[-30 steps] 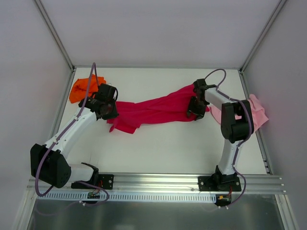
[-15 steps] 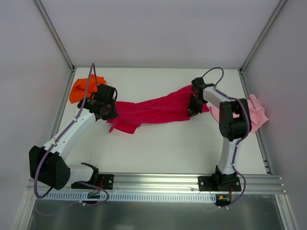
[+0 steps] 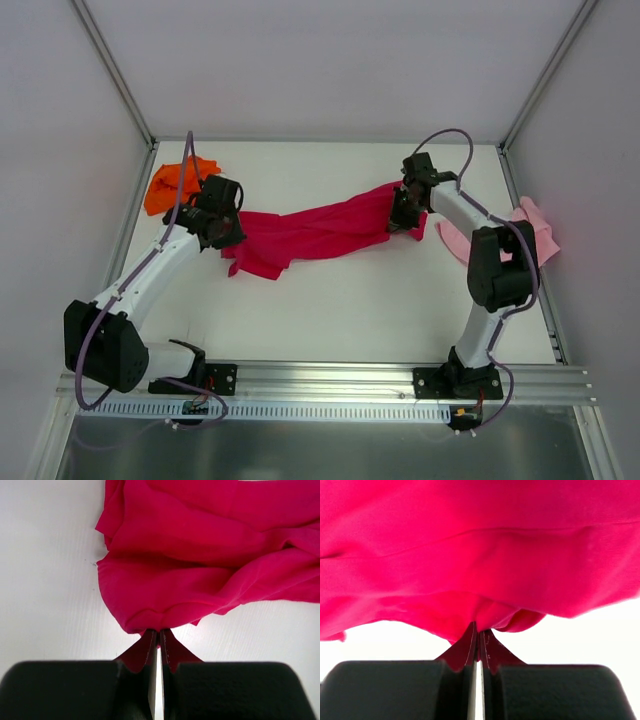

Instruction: Fold and stack the t-shirts

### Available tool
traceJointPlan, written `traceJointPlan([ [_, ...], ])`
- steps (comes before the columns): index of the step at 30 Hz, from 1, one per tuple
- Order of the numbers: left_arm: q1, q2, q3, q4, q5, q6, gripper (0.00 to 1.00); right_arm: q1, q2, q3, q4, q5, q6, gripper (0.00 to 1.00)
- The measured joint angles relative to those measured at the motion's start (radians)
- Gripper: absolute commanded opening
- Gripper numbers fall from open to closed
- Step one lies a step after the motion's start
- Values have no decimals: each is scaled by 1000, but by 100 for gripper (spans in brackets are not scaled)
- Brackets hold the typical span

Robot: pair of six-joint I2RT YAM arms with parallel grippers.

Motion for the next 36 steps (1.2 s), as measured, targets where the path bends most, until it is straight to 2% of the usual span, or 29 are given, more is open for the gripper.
traceJointPlan([
  [4, 0, 62, 13, 30, 8, -14, 0, 1, -77, 44, 1, -4, -2, 1],
  [10, 13, 180, 87, 56, 37, -14, 0, -4, -78, 278, -64, -6, -23, 1],
  [13, 21, 227, 120, 71, 39, -14, 0, -9, -75, 341, -92, -5, -26, 1],
  [31, 133, 281, 157, 73, -9, -43, 0, -53, 11, 348, -232, 37, -22, 1],
  [36, 145, 319, 207, 78, -11, -47, 0, -68, 84, 428, -244, 45, -14, 1],
])
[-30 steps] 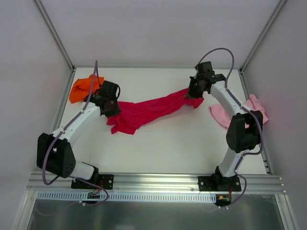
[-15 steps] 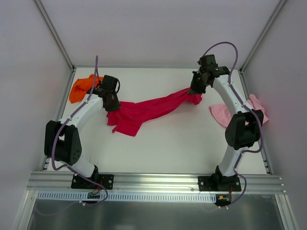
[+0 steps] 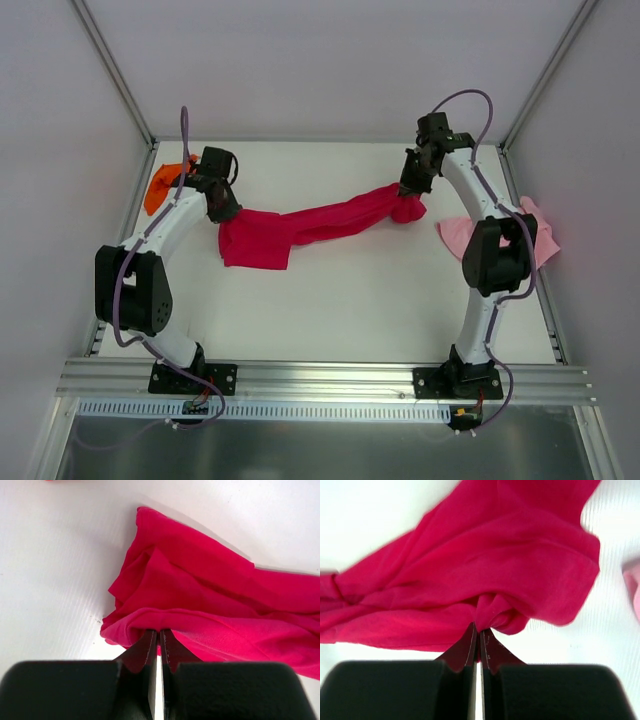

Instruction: Fold and stack the t-shirts

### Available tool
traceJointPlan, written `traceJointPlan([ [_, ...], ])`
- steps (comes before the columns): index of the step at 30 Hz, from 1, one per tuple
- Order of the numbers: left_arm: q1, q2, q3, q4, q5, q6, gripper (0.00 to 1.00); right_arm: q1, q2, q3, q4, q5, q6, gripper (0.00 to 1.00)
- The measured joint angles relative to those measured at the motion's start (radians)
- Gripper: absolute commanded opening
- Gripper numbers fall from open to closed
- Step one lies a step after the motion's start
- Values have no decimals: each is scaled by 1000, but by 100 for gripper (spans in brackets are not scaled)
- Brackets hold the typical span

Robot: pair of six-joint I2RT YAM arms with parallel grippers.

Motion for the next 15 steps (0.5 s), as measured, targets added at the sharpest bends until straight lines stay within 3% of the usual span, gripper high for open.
traceJointPlan([
  [9, 19, 49, 5, 0, -13, 0, 0, -33, 174, 172, -36, 15, 23, 1],
  [15, 25, 50, 5, 5, -21, -2, 0, -47, 224, 203, -56, 30, 34, 1],
])
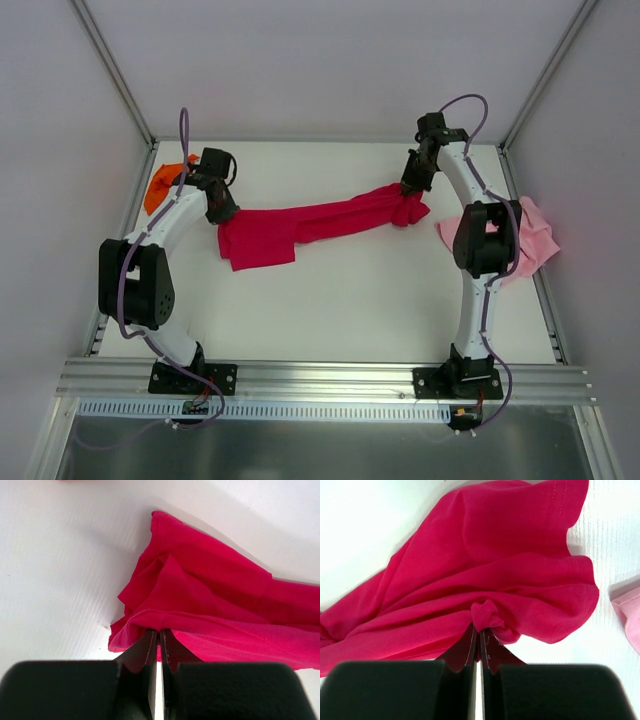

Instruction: Fold and stack the t-shirts

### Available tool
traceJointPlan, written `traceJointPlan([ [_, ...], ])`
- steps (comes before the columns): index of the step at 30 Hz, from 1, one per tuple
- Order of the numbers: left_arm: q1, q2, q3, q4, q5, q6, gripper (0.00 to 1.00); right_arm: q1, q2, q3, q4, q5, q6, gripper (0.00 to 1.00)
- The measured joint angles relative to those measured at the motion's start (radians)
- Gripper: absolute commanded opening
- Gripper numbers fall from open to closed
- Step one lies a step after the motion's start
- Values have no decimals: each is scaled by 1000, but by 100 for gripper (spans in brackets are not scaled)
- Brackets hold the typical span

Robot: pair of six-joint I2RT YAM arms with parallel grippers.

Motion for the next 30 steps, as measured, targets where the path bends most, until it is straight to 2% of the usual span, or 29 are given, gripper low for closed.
traceJointPlan([
  [8, 1, 34, 4, 14, -5, -16, 0, -3, 78, 104, -19, 8, 8, 1],
  [17, 0, 60, 4, 27, -23, -34, 0, -3, 87, 134, 13, 54, 6, 1],
  [18, 0, 61, 7, 28, -22, -36, 0, -3, 87, 137, 24, 53, 6, 7],
  [19, 0, 67, 16, 26, -22, -39, 0, -3, 87, 138, 34, 53, 5, 19],
  [20, 0, 77, 29, 25, -22, -40, 27, -3, 88, 140, 44, 54, 5, 53],
  [21, 0, 92, 48, 22, -23, -37, 43, -3, 91, 142, 56, 60, 4, 69],
  [23, 3, 124, 77, 22, -25, -34, 60, -5, 98, 145, 77, 73, -15, 84],
  [24, 7, 138, 86, 25, -24, -36, 70, -5, 100, 146, 85, 79, -28, 84],
  [25, 7, 148, 86, 30, -24, -38, 72, -5, 103, 146, 88, 83, -39, 84],
  [30, 14, 122, 60, 54, -16, -27, 72, -5, 80, 66, 149, 76, -73, 70],
])
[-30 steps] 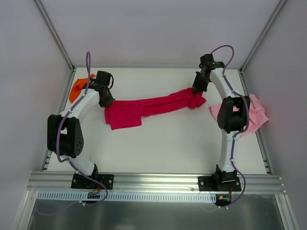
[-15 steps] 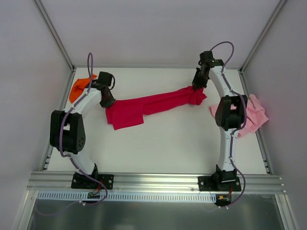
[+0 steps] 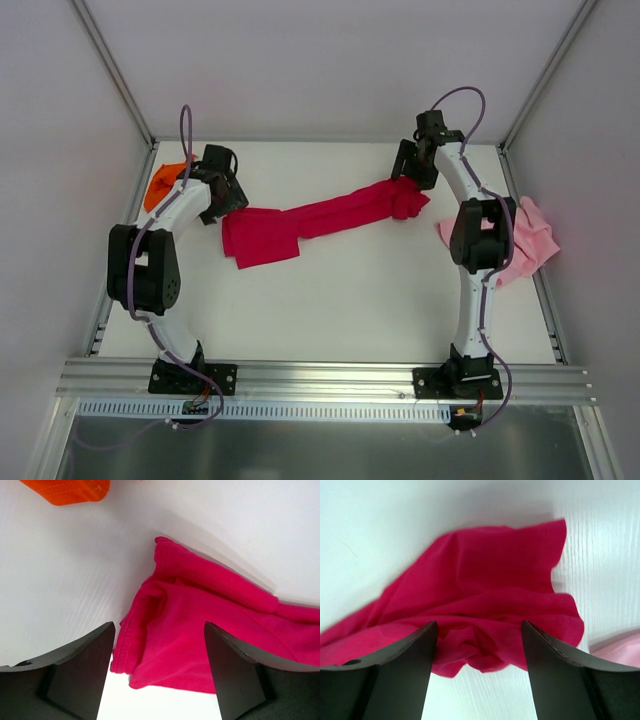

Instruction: Fold and stack the t-shirts

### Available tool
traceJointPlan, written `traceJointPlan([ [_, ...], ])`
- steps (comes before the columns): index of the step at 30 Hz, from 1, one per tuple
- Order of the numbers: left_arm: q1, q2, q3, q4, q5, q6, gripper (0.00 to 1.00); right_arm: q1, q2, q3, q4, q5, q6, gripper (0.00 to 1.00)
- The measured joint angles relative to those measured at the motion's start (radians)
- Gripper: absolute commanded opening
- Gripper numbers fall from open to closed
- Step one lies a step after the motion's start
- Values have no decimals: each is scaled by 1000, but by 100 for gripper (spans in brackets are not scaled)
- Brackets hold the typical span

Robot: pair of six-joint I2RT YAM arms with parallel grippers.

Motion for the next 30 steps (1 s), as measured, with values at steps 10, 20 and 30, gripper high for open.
traceJointPlan([
  [10, -1, -319, -49, 66, 100, 8, 67, 18, -244, -286, 37, -6, -37, 70],
  [20, -14, -254, -139, 145, 319, 22, 53, 66, -329, -285, 35, -45, -79, 70],
  [30, -76, -34, -160, 153, 412, 39, 44, 65, -479, -304, -11, -135, -88, 57],
])
